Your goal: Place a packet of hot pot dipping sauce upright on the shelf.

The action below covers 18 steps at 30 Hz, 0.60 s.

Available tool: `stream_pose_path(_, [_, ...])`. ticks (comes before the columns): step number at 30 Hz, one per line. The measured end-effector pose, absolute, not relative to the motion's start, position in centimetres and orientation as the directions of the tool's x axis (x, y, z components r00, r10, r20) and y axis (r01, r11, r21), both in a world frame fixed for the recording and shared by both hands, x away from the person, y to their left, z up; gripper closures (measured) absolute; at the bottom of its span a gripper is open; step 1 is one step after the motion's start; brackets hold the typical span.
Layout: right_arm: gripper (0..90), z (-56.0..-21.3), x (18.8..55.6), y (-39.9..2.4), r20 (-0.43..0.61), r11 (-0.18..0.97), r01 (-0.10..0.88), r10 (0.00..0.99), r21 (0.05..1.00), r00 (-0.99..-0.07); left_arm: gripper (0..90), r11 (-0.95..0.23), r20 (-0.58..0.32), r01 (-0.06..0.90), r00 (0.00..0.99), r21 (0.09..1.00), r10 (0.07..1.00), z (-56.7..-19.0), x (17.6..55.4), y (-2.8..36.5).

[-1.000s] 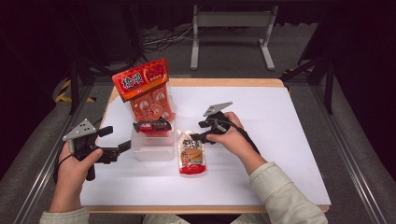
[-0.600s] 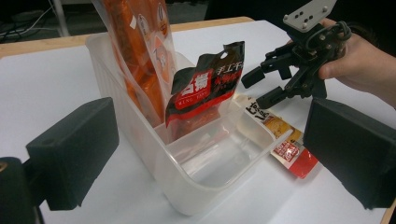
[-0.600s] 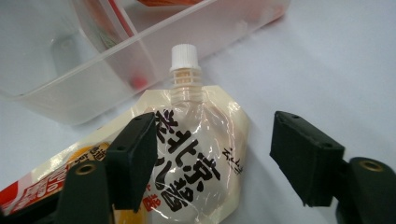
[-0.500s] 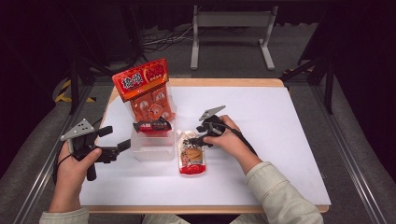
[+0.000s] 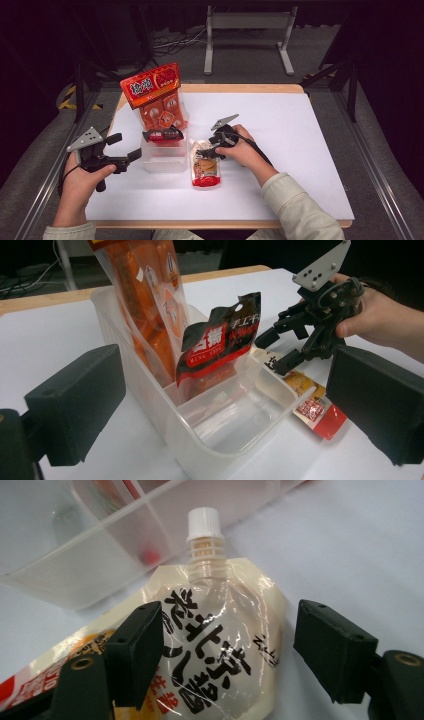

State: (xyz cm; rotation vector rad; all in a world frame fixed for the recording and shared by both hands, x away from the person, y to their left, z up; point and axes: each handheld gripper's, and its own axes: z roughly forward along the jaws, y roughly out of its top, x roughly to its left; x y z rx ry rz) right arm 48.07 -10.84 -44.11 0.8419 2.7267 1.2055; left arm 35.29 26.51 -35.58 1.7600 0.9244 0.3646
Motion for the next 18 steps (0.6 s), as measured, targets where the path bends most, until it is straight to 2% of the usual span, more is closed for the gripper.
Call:
stream_pose_path(8, [32.6, -44.15, 47.8, -10.44, 0.151, 0.571, 0.45, 0.493, 0.686, -0.857, 4.5, -0.161, -0.177, 0.425, 0.651, 0.891, 0.738, -35.64, 35.29, 26.6])
stream_pose_path(13, [48.5, -43.94, 47.79, -10.55, 0.133, 0.581, 0.454, 0.51, 0.676, -0.85, 5.9, -0.184, -0.157, 0.427, 0.647, 0.885, 0.746, -35.68, 35.31, 26.6])
stream_pose_path(18, [56.5, -43.94, 47.85, -10.67, 0.129, 0.578, 0.458, 0.519, 0.675, -0.845, 6.3, -0.183, -0.16, 0.428, 0.65, 0.885, 0.743, -35.65, 35.3, 26.55])
